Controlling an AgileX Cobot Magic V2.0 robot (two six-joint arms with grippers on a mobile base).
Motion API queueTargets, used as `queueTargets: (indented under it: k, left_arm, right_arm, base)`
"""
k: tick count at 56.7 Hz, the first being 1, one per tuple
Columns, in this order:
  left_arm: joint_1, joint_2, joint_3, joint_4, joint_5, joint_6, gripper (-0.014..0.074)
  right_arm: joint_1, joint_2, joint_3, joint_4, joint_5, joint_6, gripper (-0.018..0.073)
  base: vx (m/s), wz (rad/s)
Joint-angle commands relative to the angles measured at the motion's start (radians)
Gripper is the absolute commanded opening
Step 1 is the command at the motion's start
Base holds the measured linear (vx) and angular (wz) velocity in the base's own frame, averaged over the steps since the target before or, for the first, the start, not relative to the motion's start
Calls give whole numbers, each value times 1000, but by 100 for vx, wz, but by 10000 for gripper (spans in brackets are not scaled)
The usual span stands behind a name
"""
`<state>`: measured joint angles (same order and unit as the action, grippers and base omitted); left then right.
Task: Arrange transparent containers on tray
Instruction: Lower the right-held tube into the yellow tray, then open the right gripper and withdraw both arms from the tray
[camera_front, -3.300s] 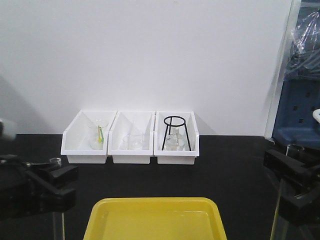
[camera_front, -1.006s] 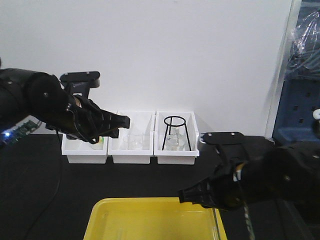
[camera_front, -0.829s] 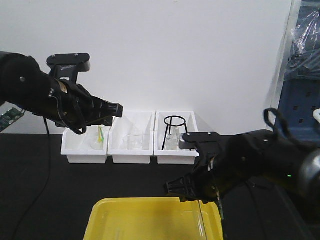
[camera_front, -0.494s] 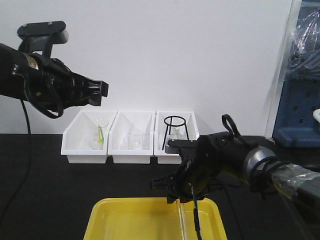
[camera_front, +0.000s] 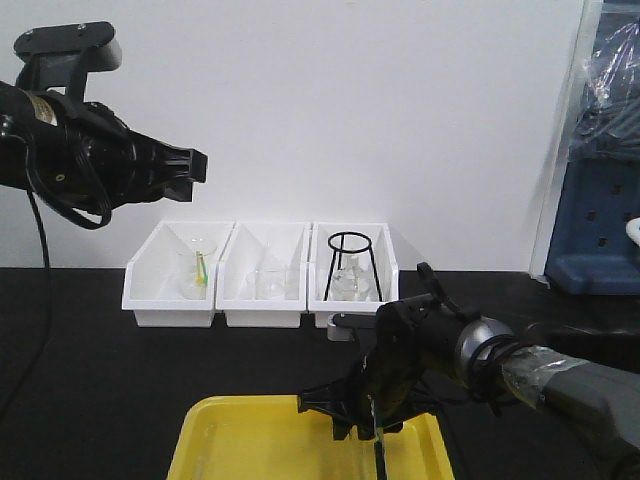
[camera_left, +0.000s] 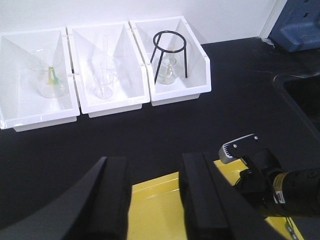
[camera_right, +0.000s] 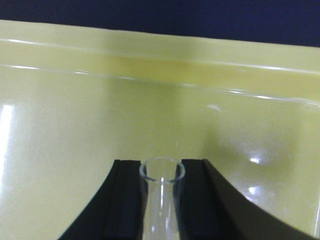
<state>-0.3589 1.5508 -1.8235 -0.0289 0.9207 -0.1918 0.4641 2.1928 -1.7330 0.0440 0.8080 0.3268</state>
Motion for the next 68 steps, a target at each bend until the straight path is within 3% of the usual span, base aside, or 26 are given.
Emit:
queueTargets:
  k: [1,15,34,42,52,57,62,64,68]
  left_arm:
    - [1,-44,-32,-2,-67,2,346]
    - [1,-44,-32,-6,-68,2,314]
    - [1,-44,-32,-6,-59,3,299]
    - [1,-44,-32,-6,-44,6,292]
    - [1,-44,-32,-6,-39,21,201]
    - [1,-44,-32,-6,-26,41,106]
    - [0,-44,-32,-6,3,67,-4]
    - [0,-44,-32,-7,15,78,-10]
    - [0,-44,-32,-34,37,111,-9]
  right_arm:
    - [-6,-49,-34,-10,-41,-1,0]
    - [-6,-30,-34,-44,-54,11,95]
    - [-6,-26,-34,-53,-62,11,380]
    - [-6,-41,-34,-53,-26,5,435]
    - [-6,-96,-34,-72,8,-56,358]
    - [-6,-152,-34,-116,31,-66,235]
    - [-6,-219,-34,-170,60,-71,41]
    - [-6,-244,-34,-184,68,-77,-18]
    - [-2,-312,-32,-192,73,-114,-14]
  base:
    - [0,0]
    - [0,0]
    - [0,0]
    - [0,0]
    - [0,0]
    - [0,0]
    - [0,0]
    - [0,0]
    - [0,0]
